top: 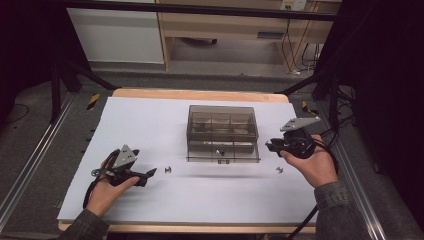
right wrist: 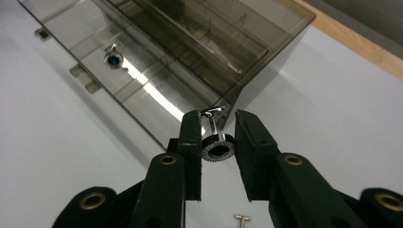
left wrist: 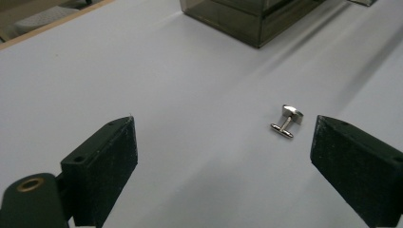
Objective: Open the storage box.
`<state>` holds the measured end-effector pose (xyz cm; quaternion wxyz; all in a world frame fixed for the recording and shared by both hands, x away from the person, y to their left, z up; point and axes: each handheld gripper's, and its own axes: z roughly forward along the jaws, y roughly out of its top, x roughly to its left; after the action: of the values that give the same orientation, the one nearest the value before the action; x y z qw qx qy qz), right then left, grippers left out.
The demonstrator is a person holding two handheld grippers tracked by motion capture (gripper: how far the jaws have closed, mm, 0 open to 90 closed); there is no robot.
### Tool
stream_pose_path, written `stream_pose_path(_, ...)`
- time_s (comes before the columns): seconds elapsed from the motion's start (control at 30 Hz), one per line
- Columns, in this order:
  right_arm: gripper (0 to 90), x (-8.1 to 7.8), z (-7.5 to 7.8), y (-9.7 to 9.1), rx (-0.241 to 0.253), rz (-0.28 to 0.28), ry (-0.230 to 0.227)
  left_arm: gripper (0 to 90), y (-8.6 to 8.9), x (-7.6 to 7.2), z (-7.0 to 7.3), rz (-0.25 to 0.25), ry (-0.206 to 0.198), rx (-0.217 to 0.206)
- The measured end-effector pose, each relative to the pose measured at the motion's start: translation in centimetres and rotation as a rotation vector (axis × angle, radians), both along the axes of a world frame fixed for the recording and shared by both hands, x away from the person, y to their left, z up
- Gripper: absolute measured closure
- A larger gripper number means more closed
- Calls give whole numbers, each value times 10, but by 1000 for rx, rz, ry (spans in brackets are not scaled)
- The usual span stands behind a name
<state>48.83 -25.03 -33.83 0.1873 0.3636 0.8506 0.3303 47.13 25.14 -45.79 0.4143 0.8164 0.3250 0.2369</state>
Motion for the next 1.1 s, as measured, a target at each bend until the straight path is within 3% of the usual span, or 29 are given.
stream_pose_path(0.53, 733, 15, 9, 38, -11, 34, -23, 79, 9, -1, -2, 29, -19, -15)
stream_pose_path(1.1, 732, 23, 3, 70, 7, 72, -21, 79, 6, -3, -4, 21, -22, -25)
